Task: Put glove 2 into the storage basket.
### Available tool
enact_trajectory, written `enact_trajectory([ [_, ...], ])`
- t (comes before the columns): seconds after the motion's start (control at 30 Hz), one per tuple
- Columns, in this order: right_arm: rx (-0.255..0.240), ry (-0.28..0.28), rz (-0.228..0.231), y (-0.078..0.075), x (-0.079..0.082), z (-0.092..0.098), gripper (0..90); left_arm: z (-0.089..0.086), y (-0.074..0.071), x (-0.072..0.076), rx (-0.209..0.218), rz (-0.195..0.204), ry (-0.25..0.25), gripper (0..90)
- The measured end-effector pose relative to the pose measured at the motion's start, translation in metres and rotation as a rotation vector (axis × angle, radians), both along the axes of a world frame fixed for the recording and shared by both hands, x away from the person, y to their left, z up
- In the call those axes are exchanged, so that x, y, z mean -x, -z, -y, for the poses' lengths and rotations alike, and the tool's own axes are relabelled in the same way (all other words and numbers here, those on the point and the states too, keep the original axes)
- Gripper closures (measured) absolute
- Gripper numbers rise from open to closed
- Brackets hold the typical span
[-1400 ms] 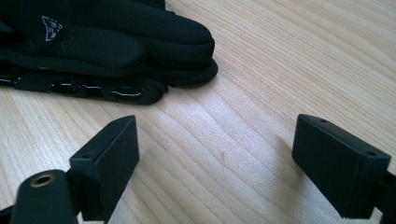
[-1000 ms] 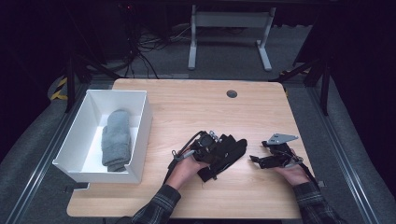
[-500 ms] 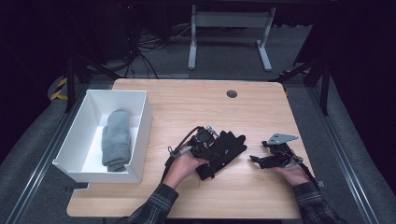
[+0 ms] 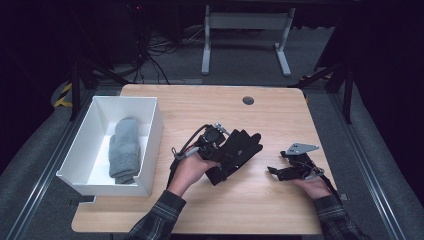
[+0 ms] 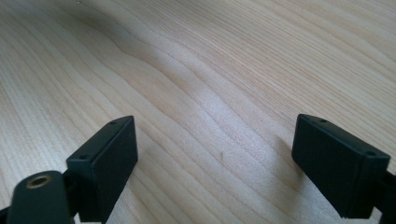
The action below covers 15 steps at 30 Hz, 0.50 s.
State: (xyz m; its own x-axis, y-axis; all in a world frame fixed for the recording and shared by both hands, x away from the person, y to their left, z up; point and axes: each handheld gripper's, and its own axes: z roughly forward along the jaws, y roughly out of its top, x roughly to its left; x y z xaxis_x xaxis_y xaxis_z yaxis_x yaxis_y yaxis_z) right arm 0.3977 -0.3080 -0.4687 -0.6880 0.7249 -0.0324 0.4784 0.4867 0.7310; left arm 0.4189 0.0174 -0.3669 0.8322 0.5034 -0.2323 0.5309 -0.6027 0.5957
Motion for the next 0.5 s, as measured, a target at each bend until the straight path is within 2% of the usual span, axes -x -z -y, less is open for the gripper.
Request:
enact_trajectory([
  [0.03, 0.000, 0.000, 0.000, 0.000, 0.000, 0.000, 14.7, 0.000, 0.000, 0.000, 0.000, 0.000, 0.000, 71.1],
  [0.3, 0.000, 0.000, 0.000, 0.000, 0.000, 0.000, 14.6, -0.023, -0.034, -0.003, 0.000, 0.038, -0.037, 71.1],
  [0.5, 0.000, 0.000, 0.000, 0.000, 0.000, 0.000, 14.7, -0.042, -0.053, -0.005, 0.012, 0.059, -0.070, 71.1],
])
